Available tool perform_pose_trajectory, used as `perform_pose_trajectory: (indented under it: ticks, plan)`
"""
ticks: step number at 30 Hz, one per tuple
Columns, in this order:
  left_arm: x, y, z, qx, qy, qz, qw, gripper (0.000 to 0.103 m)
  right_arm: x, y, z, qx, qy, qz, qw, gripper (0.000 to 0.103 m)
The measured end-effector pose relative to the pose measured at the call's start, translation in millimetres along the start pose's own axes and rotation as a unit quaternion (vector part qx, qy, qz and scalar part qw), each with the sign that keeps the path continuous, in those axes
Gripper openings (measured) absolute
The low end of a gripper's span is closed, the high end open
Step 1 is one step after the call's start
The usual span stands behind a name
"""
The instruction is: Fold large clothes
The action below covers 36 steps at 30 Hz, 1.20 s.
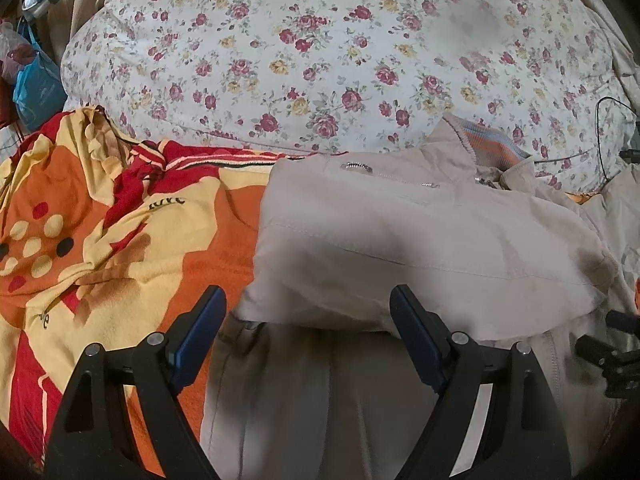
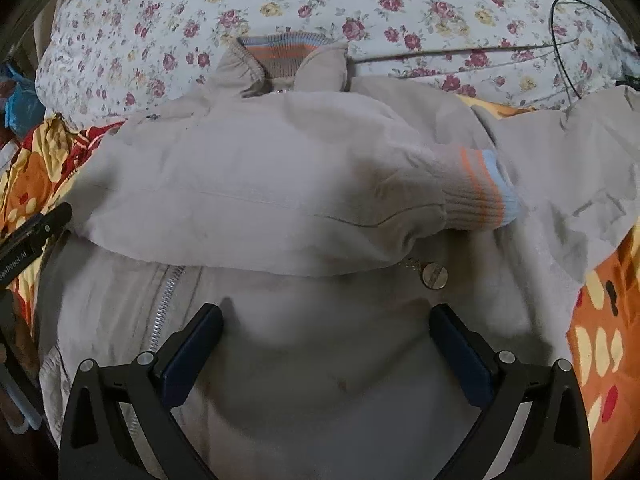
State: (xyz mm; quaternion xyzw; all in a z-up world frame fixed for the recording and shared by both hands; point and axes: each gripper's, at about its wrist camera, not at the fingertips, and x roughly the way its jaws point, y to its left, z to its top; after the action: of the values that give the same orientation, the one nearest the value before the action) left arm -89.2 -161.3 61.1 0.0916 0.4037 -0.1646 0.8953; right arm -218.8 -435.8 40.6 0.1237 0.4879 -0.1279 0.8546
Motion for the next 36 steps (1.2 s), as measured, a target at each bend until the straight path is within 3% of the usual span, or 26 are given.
perform_pose_trajectory:
  ticks: [6, 21, 28, 33, 36]
  plan:
    - [-3.6, -1.1, 0.0, -0.001, -0.011, 0.001, 0.9999, 0.084, -20.1, 2.6, 2.3, -0.009, -0.057, -0.007, 0.998, 0.102]
    - [-4.7, -12.2, -2.7, 0.018, -0.01, -0.028, 0.9994, 0.084, -21.2, -5.2, 2.3, 0.005, -0.071, -0.028, 0.997, 0.102]
    - [6.4, -9.2, -0.8, 0.002, 0.02, -0.05, 0.9986, 0.084, -22.8, -14.5, 4.2, 0.019, -0.072, -0.046, 0.996, 0.102]
    - [7.5, -7.5, 3.1, -0.008, 0.016, -0.054, 0.9984, 0.084, -37.8, -55.6, 20.5, 0.053, -0.091, -0.09, 0.99, 0.095]
    - [8.3, -7.0, 3.8, -0.009, 0.019, -0.055, 0.9983, 0.084, -54.2, -105.2, 37.3, 0.101, -0.114, -0.12, 0.981, 0.094]
